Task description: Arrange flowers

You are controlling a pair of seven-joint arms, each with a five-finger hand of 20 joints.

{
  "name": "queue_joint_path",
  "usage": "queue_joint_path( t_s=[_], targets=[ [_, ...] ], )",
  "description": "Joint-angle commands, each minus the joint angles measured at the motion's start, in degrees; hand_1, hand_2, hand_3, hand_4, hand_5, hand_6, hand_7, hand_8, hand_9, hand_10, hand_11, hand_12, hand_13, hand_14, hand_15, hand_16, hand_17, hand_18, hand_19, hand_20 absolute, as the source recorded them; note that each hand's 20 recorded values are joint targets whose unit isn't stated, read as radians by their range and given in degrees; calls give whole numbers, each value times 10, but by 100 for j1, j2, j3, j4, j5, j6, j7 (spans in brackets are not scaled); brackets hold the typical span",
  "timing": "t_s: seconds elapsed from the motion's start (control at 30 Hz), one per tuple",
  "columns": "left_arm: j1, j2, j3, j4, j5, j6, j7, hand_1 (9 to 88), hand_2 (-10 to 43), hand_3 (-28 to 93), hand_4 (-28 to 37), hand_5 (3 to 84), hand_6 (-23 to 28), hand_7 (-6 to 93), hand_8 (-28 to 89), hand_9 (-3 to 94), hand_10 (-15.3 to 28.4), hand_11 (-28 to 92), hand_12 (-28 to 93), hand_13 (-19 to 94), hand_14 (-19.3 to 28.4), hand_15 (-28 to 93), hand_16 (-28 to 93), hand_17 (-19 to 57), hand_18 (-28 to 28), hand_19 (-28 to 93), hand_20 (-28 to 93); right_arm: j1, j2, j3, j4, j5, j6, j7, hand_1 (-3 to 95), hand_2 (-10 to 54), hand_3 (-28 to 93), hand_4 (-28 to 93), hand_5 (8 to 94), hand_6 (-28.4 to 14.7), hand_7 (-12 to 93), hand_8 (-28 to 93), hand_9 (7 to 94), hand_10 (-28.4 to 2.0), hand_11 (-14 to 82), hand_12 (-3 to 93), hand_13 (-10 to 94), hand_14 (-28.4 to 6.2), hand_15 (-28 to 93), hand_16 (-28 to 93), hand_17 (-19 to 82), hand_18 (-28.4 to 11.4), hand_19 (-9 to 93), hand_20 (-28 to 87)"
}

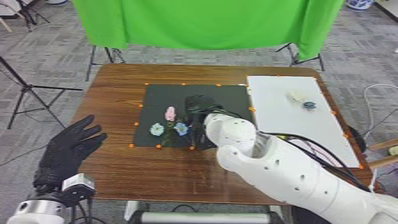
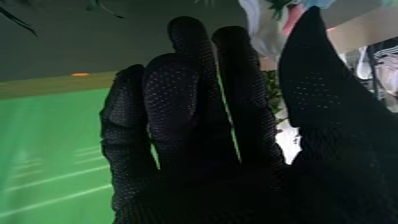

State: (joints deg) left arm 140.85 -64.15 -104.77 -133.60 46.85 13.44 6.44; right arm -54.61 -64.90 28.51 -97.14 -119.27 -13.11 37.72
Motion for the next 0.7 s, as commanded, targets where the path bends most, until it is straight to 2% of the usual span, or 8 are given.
queue_joint_path(
  t_s=[0.03, 0.17, 0.33, 0.43, 0.57, 0.6, 0.63, 0.7],
  targets=[
    [46, -31, 55, -20, 35, 25, -19, 245, 51, 833, -195, 377, 105, 148, -103, 343, 196, 255, 85, 257, 266, 484, -100, -92, 239, 594, -67, 227, -11, -249, 72, 142, 638, 175, 402, -95, 888, -282, 653, -23, 302, -89, 658, -135, 359, 160, 610, -104, 865, 110, 235, -222, 888, 304],
    [64, -31, 64, -18, 31, 26, -16, 245, 51, 833, -194, 376, 105, 148, -103, 343, 196, 255, 85, 257, 266, 484, -100, -92, 239, 594, -67, 329, 31, -411, 88, 138, 899, 202, 474, -95, 830, -283, 663, -22, 450, -76, 721, -104, 255, 275, 632, -89, 851, 152, 252, -220, 899, 291],
    [100, -48, 54, -29, 22, 61, -13, 245, 51, 832, -194, 377, 105, 148, -103, 342, 195, 255, 85, 257, 266, 484, -100, -92, 239, 595, -68, 352, 78, -413, 33, 210, 974, 197, 496, -95, 816, -283, 686, -4, 522, -68, 769, -100, 245, 326, 653, -80, 844, 171, 263, -218, 905, 284],
    [199, -49, 82, -44, -4, 106, 97, 245, 50, 833, -195, 377, 105, 148, -103, 342, 196, 255, 85, 258, 267, 484, -100, -92, 239, 595, -68, 346, 189, -310, -129, 433, 1071, 160, 468, -95, 825, -283, 685, -11, 480, -76, 764, -101, 244, 321, 652, -88, 847, 153, 259, -219, 905, 283],
    [255, 5, 110, -45, -31, 158, 199, 245, 50, 833, -195, 377, 105, 148, -102, 343, 196, 254, 85, 258, 267, 485, -101, -92, 239, 595, -69, 331, 484, 24, -360, 546, 1022, -5, 428, -95, 841, -283, 670, -20, 400, -80, 716, -119, 305, 216, 642, -96, 844, 130, 252, -221, 901, 279],
    [236, 15, 116, -38, -28, 153, 212, 245, 50, 833, -195, 377, 105, 148, -103, 342, 196, 255, 85, 258, 267, 484, -101, -93, 239, 595, -69, 29, 510, 529, -471, 442, 716, -156, 411, -95, 859, -283, 669, -20, 364, -76, 703, -123, 318, 192, 638, -97, 842, 128, 249, -223, 900, 278],
    [257, 26, 113, -35, -45, 168, 248, 245, 50, 833, -195, 377, 105, 148, -103, 342, 196, 255, 85, 258, 267, 484, -101, -92, 239, 595, -69, 191, 728, 406, -524, 691, 849, -91, 395, -95, 873, -283, 665, -19, 341, -77, 691, -129, 322, 178, 634, -99, 840, 126, 246, -224, 899, 278],
    [297, 49, 109, -56, -53, 222, 279, 245, 50, 833, -195, 377, 105, 148, -103, 343, 196, 255, 85, 258, 267, 484, -101, -92, 239, 595, -69, -74, 818, 966, -564, 697, 518, -290, 356, -80, 899, -280, 657, -16, 292, -121, 668, -138, 314, 156, 622, -103, 835, 121, 238, -224, 894, 281]
  ],
)
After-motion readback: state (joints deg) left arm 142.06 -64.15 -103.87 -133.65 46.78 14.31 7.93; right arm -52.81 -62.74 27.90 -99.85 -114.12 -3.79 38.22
